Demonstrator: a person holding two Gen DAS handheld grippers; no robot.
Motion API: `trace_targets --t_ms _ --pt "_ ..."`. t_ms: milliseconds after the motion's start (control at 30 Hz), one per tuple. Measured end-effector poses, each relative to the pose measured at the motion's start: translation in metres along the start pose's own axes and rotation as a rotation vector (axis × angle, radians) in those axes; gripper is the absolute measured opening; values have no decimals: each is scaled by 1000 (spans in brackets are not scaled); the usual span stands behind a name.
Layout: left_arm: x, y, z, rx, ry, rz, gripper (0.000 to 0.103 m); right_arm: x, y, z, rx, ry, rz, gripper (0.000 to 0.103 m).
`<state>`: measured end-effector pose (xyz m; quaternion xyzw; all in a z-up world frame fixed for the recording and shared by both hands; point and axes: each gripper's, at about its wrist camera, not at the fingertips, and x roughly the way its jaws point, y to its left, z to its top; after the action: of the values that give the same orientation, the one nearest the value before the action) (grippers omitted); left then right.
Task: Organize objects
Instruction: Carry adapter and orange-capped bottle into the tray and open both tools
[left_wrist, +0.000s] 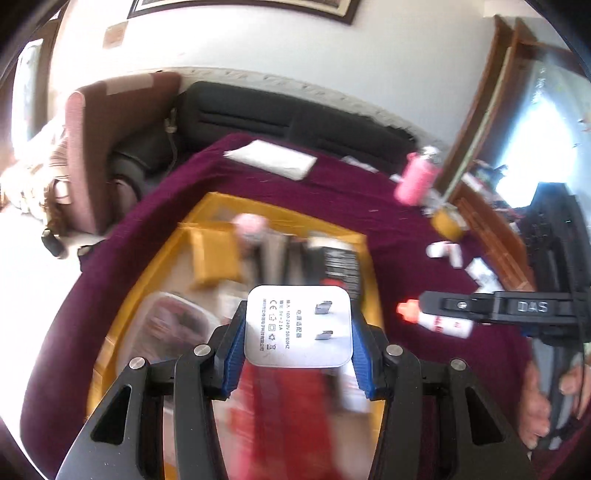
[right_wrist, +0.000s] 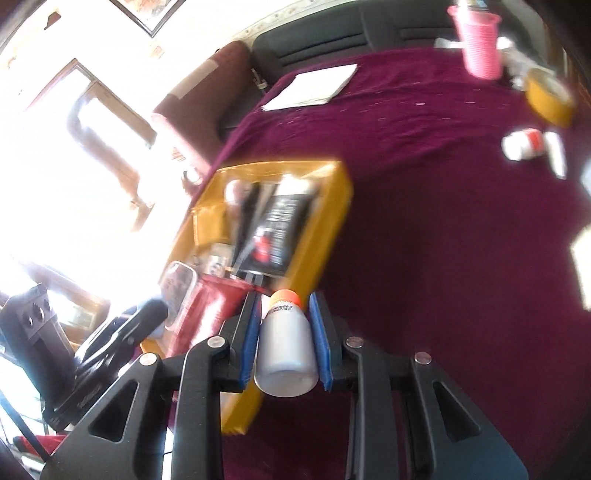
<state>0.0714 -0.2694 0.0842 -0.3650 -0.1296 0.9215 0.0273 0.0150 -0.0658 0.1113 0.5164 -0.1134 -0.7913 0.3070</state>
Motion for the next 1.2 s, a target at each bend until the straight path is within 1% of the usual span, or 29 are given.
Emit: trace_targets --t_ms 133,233,267,333,367,433,533,767,933,1067,1133,1200 --pt "32 34 12 -47 56 43 43 42 23 18 9 20 -17 25" --pt "51 53 13 -98 96 38 43 68 34 32 18 34 -33 25" --pt "55 54 13 -101 102 43 43 77 37 37 20 40 -42 25" --pt "63 60 13 -125 131 25 43 91 41 46 21 49 -60 25" --pt "66 60 14 -127 134 28 43 99 43 52 20 52 -75 25" --pt "69 57 15 -111 131 52 43 110 44 61 21 58 -98 25" --pt "75 55 15 -102 147 55 43 127 44 75 29 76 -115 24" --pt "83 52 16 -91 178 73 43 148 48 91 21 89 -154 24" --pt "83 53 16 -104 185 75 43 162 49 97 6 91 -213 25" --pt "81 57 17 -133 176 59 45 163 51 95 9 98 -205 25" --pt "80 61 18 -162 166 41 51 158 51 93 25 94 -191 28" --pt "75 63 18 -184 153 26 53 147 51 92 29 68 -179 30"
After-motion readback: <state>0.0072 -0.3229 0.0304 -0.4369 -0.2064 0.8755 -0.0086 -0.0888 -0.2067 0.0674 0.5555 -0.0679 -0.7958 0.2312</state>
